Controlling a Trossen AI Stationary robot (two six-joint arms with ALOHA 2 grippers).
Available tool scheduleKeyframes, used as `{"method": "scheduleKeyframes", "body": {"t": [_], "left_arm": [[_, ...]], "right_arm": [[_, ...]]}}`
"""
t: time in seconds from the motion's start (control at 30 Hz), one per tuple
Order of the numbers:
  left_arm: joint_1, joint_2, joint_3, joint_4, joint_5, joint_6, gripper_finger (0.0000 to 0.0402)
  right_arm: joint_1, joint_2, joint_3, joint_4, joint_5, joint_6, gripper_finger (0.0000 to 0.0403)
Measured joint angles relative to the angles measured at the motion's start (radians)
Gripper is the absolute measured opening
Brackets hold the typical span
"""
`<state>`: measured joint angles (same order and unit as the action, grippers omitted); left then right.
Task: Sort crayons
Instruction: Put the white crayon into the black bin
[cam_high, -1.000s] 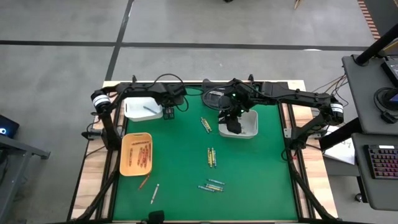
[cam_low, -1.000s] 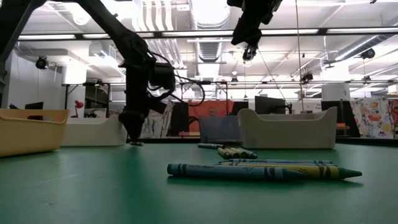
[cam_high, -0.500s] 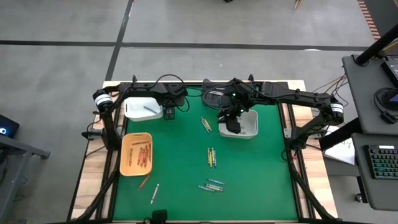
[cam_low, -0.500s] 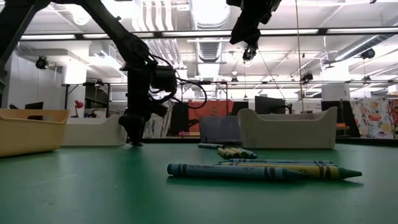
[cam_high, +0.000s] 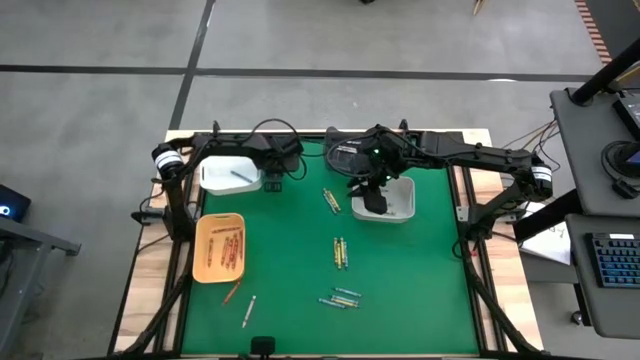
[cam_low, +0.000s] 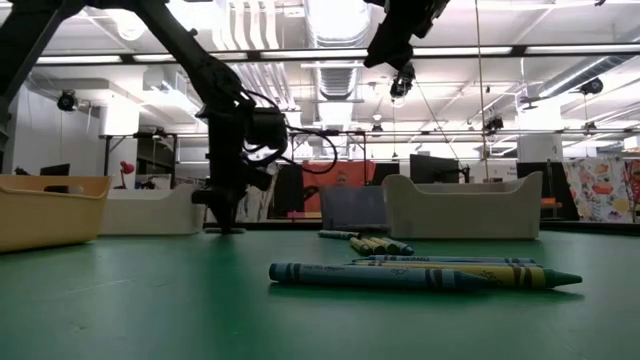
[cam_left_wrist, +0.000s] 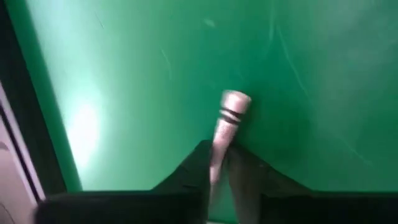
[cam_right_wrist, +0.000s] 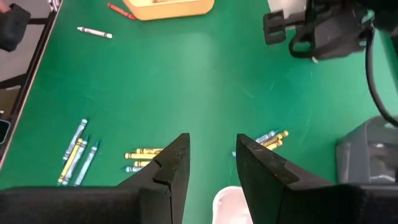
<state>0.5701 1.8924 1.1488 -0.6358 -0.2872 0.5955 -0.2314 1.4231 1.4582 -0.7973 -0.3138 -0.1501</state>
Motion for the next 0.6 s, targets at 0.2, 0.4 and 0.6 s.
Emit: {"method": "scheduleKeyframes", "body": {"t": [0.2,0.4,0.6], "left_arm": [[0.002,-0.022,0.000,0.043,0.047,0.001,0.0008],[0.003,-0.134,0.001,0.051,0.149,-0.128,0.0002],[-0.010,-0.292,-0.001,0.120,0.384,-0.290,0.0001]], "right_arm": [[0.000,0.000,0.000,0.004,0.000,-0.034,0.0118],[0.000,0.000,-0.013,0.004,0.000,-0.043,0.0118],[0.000,0.000,-0.105,0.077,0.000,-0.019,0.0118]]}}
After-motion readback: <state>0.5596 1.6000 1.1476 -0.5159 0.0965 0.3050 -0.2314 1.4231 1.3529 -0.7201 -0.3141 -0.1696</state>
